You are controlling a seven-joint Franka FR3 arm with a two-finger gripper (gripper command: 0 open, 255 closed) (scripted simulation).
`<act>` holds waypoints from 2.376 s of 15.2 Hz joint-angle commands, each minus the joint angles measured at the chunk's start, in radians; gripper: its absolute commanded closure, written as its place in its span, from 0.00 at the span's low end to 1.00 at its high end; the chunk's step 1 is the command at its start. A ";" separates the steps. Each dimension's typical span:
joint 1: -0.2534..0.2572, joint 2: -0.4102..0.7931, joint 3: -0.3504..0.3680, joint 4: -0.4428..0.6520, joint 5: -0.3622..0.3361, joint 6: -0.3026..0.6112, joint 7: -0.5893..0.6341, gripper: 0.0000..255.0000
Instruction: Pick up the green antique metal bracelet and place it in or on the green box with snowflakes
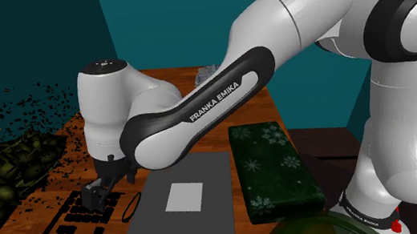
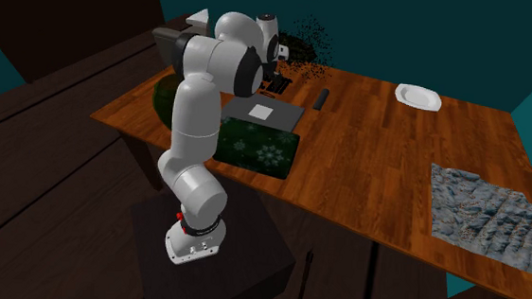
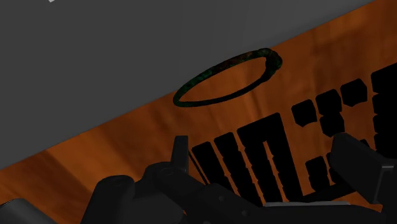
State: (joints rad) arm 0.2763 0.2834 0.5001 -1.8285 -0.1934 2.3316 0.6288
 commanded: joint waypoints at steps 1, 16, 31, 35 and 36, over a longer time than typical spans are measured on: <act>0.000 0.000 0.000 0.000 0.000 0.000 0.000 1.00; -0.224 0.025 -0.012 0.056 0.657 -0.338 0.339 0.00; -0.184 0.057 -0.012 0.009 0.663 -0.248 0.336 0.00; -0.187 0.052 -0.011 -0.001 0.667 -0.246 0.330 1.00; -0.188 0.052 -0.012 -0.001 0.667 -0.246 0.329 1.00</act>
State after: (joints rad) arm 0.0895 0.3349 0.4891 -1.8276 0.4732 2.0854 0.9593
